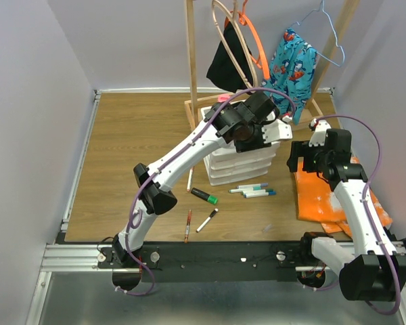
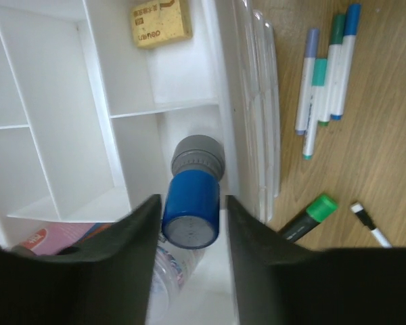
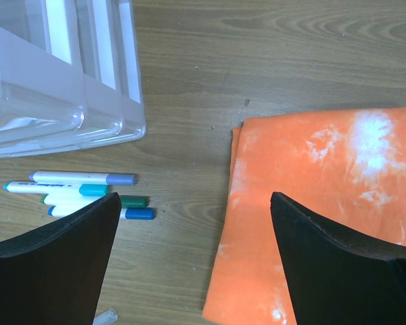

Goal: Sort the stationery into containers
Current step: Place the stationery in the storage box.

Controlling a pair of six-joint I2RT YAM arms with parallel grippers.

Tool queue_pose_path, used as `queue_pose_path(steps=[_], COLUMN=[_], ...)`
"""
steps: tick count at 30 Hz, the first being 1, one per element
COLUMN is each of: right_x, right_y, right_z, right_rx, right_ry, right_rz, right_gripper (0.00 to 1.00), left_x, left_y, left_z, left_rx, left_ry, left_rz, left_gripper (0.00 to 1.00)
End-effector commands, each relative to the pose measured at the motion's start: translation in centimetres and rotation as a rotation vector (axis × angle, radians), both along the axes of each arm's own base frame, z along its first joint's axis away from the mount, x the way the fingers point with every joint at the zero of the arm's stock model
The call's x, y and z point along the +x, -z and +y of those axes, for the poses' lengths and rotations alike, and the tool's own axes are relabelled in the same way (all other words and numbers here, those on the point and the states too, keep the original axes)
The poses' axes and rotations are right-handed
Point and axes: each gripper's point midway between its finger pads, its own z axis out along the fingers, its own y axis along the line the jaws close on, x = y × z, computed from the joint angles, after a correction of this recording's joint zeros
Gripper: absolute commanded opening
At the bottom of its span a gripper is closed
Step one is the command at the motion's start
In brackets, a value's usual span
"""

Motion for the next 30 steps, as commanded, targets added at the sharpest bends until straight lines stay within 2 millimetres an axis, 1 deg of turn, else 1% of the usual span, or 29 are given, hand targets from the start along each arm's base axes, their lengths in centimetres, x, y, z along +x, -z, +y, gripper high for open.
queue_pose_path(steps=[1, 3, 6, 8, 11, 12, 15, 20, 27, 29, 30], right_x=[-0.3, -0.3, -0.3, -0.4, -0.3, -0.4, -0.3, -0.4, -0.3, -0.3, -0.3], right_y=[0.1, 0.2, 0.3, 0.5, 0.5, 0.5, 0.5, 0.6, 0.7, 0.7, 0.8], right_z=[0.0, 0.0, 0.0, 0.0, 0.0, -0.1, -0.1, -0.2, -0.4, -0.4, -0.4], right_rx=[0.012, 0.012, 0.012, 0.013, 0.011, 0.010, 0.009, 0.009, 0.010, 0.009, 0.011], right_ry=[0.003, 0.003, 0.005, 0.007, 0.008, 0.011, 0.012, 0.017, 0.023, 0.022, 0.023], right_rz=[-0.005, -0.004, -0.002, 0.003, 0.000, 0.000, -0.003, 0.000, 0.002, 0.000, 0.003], right_gripper=[0.99, 0.99, 0.99, 0.99, 0.99, 0.99, 0.99, 0.99, 0.99, 0.99, 0.99], left_x=[0.5, 1.1, 1.6, 1.7, 2.0, 2.2, 2.8, 3.1, 3.0, 3.0, 3.1], left_y=[0.5, -0.4, -1.3, -1.6, -2.6, -3.4, -4.4, -5.2, -5.5, -6.0, -7.0], left_z=[0.2, 0.0, -0.2, -0.4, -0.7, -0.9, -1.0, -1.0, -1.0, -0.9, -1.0], left_rx=[0.023, 0.001, -0.023, -0.035, -0.070, -0.094, -0.110, -0.125, -0.137, -0.148, -0.175], left_ry=[-0.048, -0.057, -0.065, -0.069, -0.075, -0.080, -0.087, -0.084, -0.083, -0.083, -0.086], left_rz=[-0.010, -0.048, -0.083, -0.087, -0.108, -0.126, -0.167, -0.198, -0.190, -0.203, -0.218], left_gripper=[0.64, 0.71, 0.73, 0.74, 0.74, 0.74, 0.74, 0.75, 0.75, 0.75, 0.77])
